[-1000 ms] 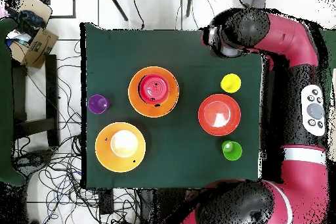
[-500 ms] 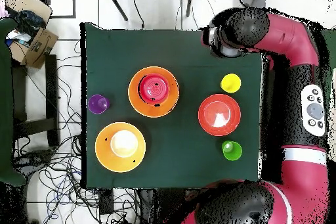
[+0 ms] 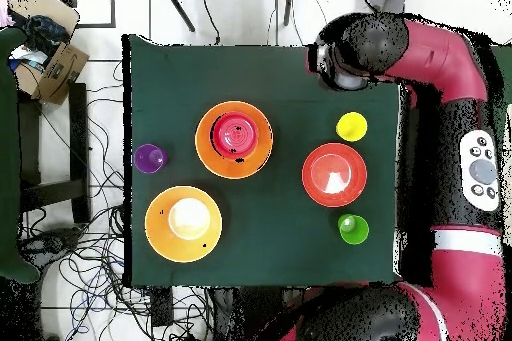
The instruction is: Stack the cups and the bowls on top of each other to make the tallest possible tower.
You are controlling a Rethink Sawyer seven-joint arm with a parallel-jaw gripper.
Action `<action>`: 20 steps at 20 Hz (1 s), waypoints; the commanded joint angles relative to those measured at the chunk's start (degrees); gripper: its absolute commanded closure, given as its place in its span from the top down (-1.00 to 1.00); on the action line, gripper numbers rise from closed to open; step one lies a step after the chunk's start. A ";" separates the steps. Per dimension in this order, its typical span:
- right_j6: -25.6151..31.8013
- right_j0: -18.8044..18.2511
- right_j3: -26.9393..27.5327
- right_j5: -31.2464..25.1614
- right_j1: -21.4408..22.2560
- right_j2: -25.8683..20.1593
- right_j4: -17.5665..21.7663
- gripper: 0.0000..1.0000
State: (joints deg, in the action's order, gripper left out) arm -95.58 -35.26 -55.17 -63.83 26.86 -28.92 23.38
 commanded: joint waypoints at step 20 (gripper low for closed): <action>18.46 -1.19 -8.44 -1.31 1.02 -0.40 6.47 1.00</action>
State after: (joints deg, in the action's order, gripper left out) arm -95.54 -36.30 -59.32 -63.83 30.01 -28.87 24.25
